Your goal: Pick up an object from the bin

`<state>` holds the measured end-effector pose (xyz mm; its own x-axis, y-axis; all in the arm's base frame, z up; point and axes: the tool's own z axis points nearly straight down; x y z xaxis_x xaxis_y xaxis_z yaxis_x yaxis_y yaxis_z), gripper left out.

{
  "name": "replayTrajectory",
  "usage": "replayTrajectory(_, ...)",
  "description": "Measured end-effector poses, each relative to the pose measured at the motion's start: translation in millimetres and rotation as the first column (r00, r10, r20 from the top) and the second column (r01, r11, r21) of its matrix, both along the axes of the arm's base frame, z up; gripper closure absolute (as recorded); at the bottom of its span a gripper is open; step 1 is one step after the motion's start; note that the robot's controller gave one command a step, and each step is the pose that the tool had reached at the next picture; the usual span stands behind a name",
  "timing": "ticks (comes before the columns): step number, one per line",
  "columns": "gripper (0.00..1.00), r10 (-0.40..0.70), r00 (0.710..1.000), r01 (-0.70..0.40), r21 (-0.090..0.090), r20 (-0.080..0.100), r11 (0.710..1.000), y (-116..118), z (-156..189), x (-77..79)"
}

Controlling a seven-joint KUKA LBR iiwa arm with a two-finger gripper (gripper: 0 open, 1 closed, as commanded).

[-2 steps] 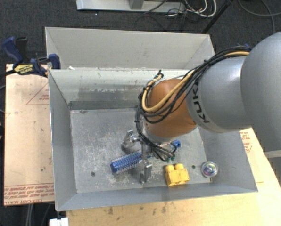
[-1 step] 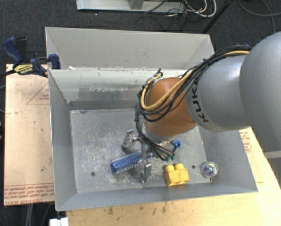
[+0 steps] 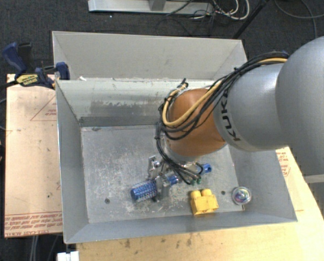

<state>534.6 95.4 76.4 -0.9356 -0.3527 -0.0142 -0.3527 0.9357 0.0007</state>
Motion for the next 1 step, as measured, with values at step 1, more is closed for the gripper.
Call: replayTrajectory(1, 1.0, -0.003, 1.0, 0.003, -0.003, -0.011, 1.0, 0.5, 2.7, 0.3)
